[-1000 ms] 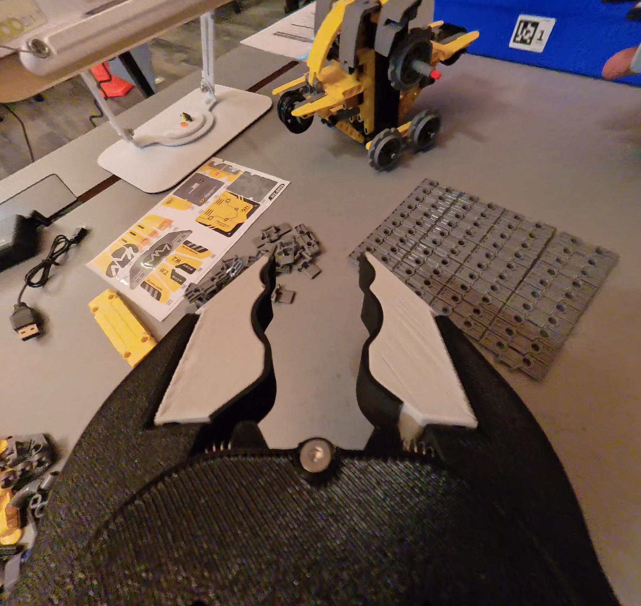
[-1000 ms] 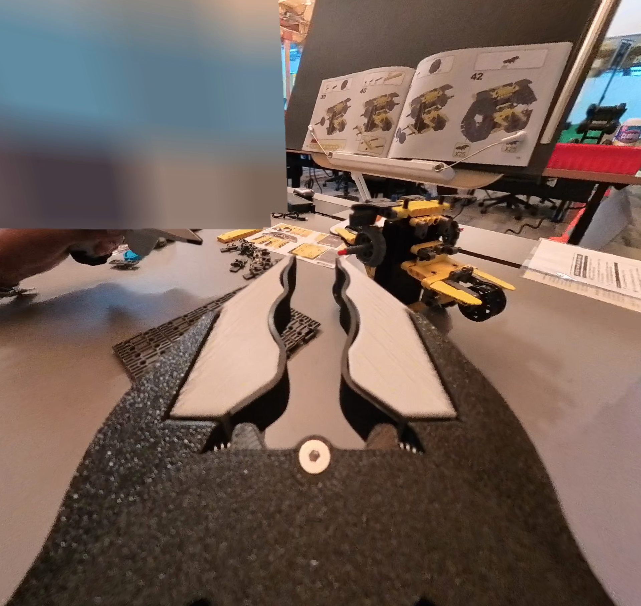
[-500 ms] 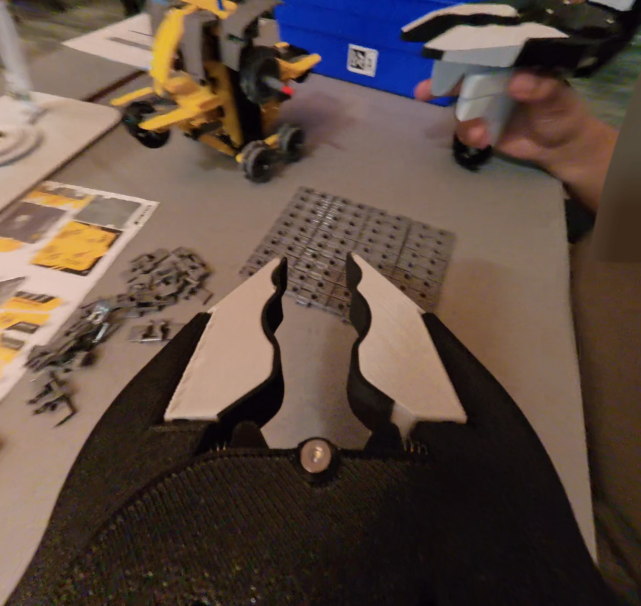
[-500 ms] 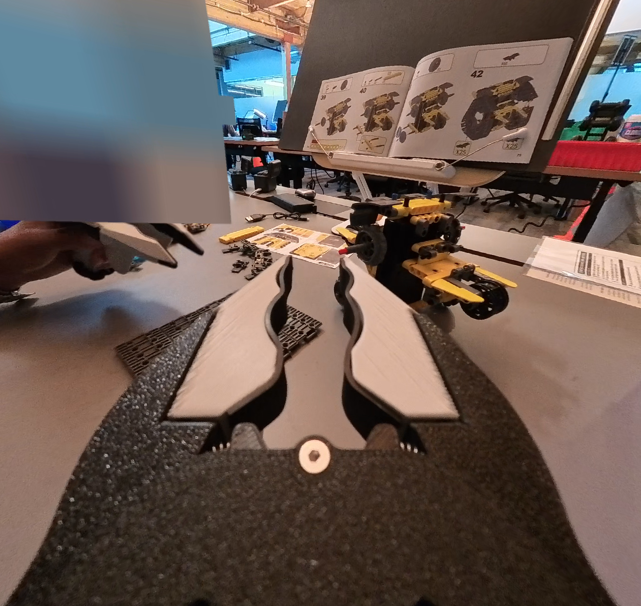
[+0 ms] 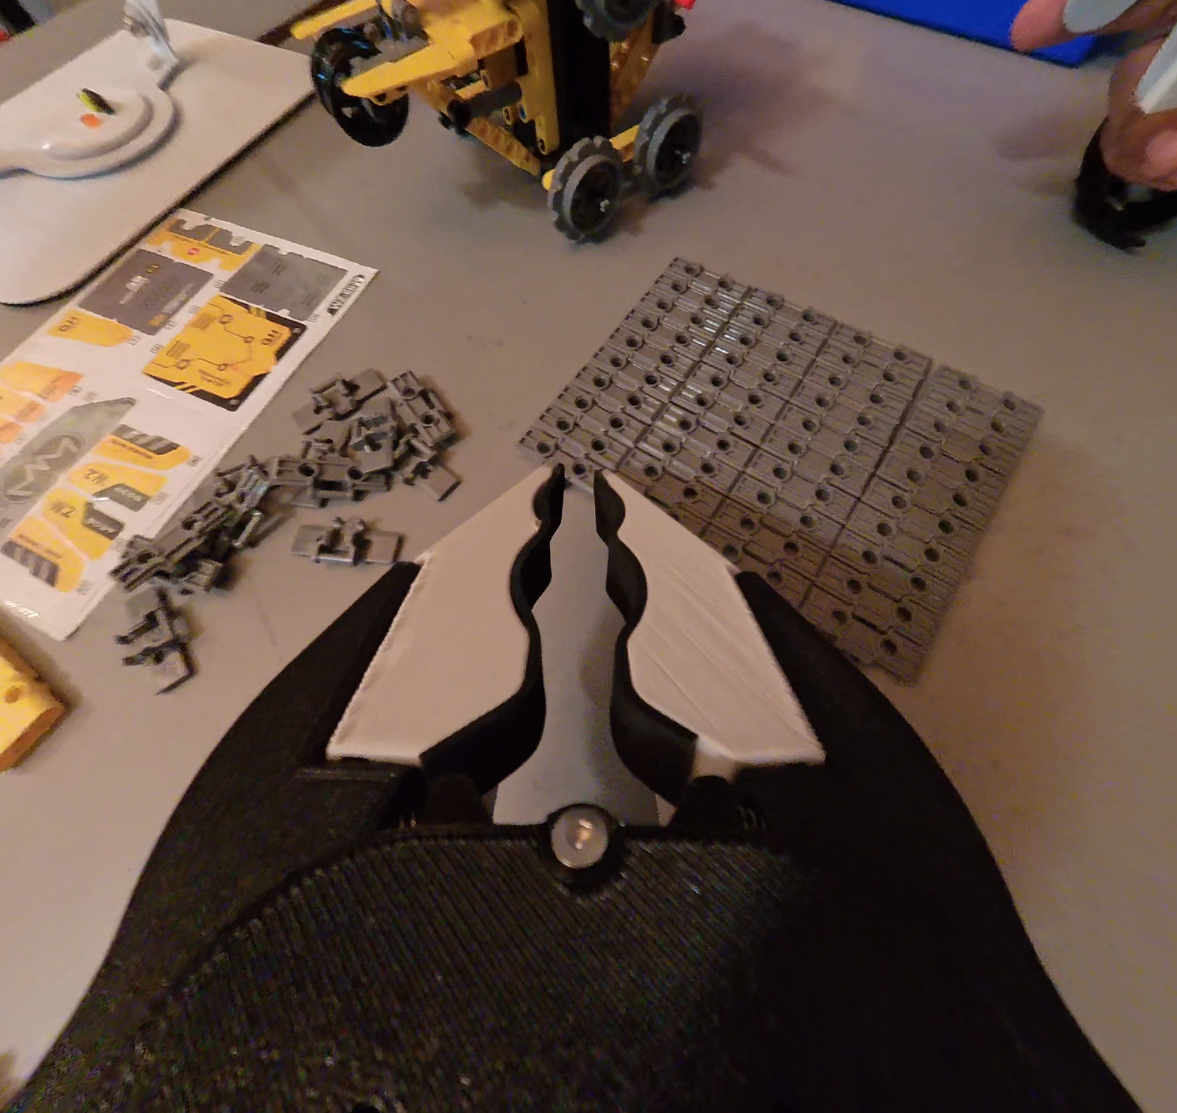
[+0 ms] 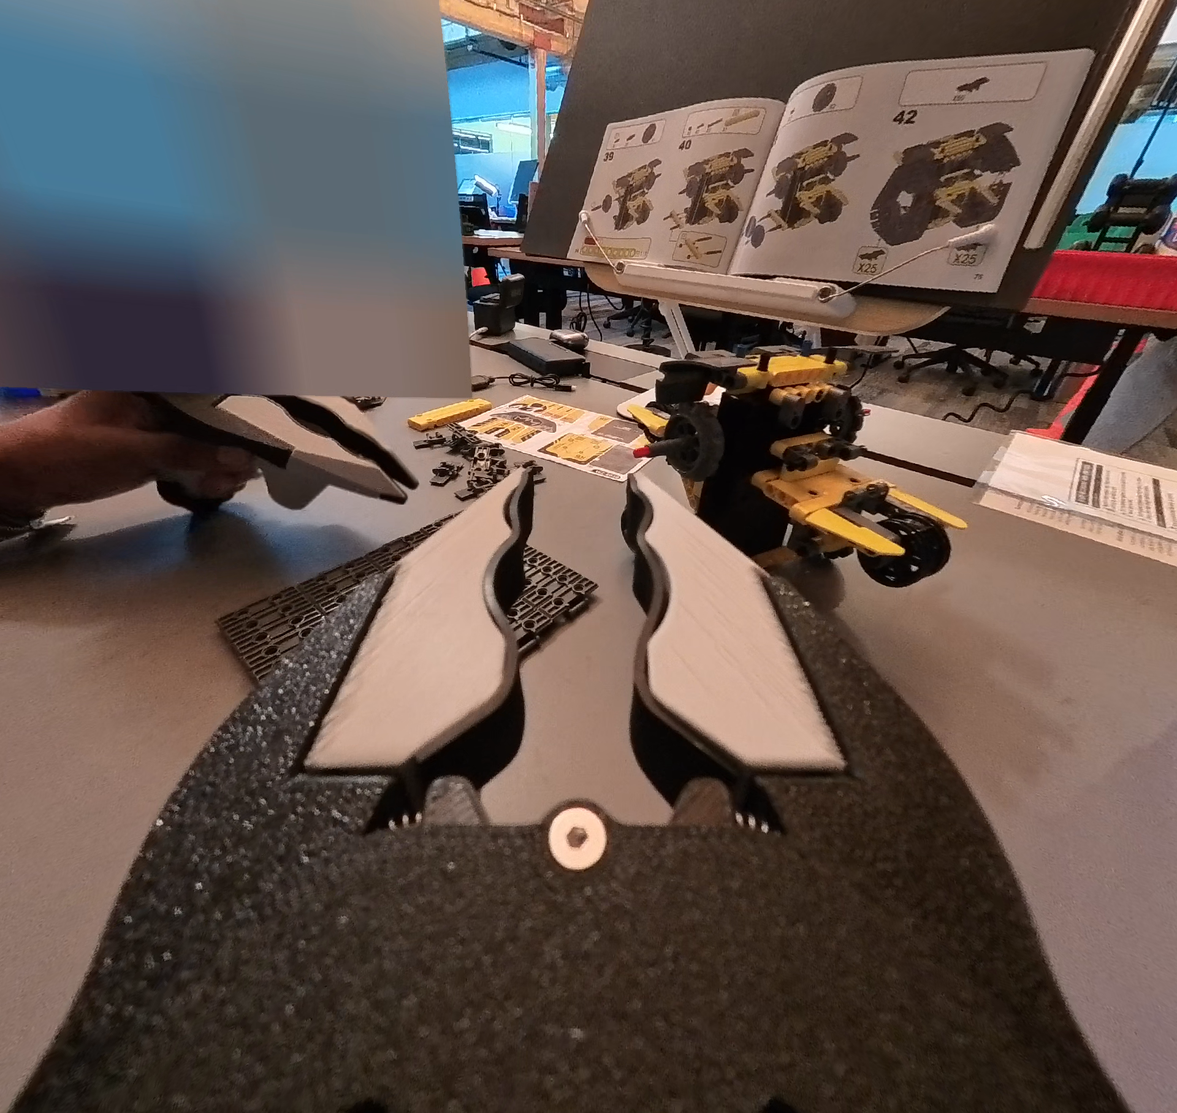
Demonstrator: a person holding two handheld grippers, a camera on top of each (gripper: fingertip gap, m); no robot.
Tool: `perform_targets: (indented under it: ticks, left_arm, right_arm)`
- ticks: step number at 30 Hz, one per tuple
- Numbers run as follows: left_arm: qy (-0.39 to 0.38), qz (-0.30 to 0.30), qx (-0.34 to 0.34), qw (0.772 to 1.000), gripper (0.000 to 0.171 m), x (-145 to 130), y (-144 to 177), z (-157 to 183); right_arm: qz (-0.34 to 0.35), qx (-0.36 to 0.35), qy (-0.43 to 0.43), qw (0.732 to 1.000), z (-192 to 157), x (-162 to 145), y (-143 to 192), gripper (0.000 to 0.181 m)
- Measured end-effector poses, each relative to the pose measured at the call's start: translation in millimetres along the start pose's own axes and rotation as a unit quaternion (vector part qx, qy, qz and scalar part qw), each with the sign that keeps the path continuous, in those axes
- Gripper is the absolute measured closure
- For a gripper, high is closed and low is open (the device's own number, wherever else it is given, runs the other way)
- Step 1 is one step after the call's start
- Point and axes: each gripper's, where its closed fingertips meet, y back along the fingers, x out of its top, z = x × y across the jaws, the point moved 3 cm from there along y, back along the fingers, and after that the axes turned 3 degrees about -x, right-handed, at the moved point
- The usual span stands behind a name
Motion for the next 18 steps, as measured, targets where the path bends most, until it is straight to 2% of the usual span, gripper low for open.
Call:
perform_targets:
  ticks: [3,10,13,18]
  left_arm:
    - [-0.011,-0.03,-0.014,0.999,0.171,-6,-6,7]
    - [-0.022,-0.052,-0.061,0.997,0.171,-12,-6,21]
    - [-0.024,-0.04,-0.077,0.996,0.171,-8,-3,25]
    - [-0.037,-0.035,-0.152,0.987,0.171,-7,6,45]
  right_arm:
    - [0.001,-0.001,0.003,1.0,0,0,0,0.153]
    - [0.0,-0.001,0.004,1.0,-1,0,0,0.152]
    - [-0.001,-0.001,0.007,1.0,-1,0,0,0.152]
    - [-0.003,-0.001,0.007,1.0,-2,0,-1,0.152]
